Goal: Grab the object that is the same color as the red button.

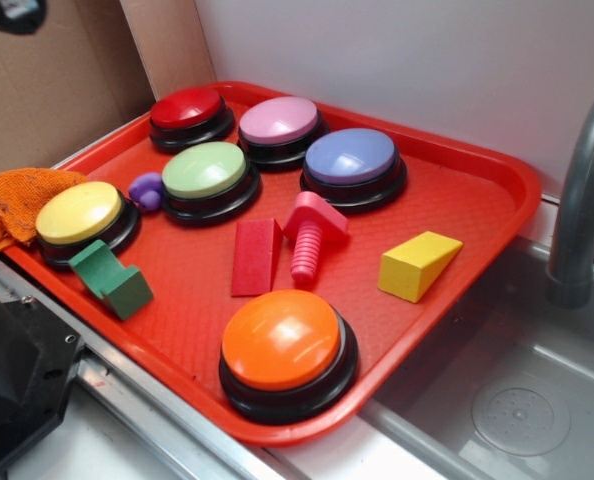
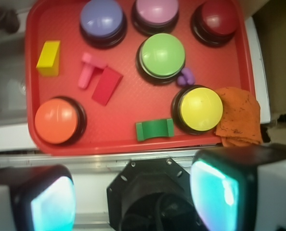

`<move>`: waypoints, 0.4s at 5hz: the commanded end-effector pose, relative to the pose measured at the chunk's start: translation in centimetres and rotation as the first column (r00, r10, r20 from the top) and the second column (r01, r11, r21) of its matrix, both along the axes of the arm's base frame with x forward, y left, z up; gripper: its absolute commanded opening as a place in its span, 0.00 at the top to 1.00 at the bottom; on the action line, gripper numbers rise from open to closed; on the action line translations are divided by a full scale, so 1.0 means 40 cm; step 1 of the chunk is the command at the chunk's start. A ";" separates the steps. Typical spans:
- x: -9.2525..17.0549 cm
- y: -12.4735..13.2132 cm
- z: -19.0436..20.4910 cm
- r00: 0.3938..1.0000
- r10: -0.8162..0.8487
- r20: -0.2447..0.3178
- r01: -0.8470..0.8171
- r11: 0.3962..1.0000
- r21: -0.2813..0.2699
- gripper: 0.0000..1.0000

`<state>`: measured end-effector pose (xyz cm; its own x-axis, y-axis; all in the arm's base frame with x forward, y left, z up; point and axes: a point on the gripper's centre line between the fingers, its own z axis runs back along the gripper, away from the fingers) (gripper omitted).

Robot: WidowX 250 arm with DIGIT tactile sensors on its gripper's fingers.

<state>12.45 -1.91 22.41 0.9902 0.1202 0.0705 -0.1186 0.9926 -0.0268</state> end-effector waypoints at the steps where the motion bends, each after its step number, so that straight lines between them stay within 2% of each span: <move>1: 0.076 -0.010 -0.081 0.977 0.210 0.029 -0.211 0.977 0.029 0.00; 2: 0.119 -0.006 -0.155 0.921 0.387 0.047 -0.389 0.916 0.093 0.00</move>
<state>17.05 -2.39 15.27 0.8625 0.4965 0.0975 -0.5040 0.8601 0.0790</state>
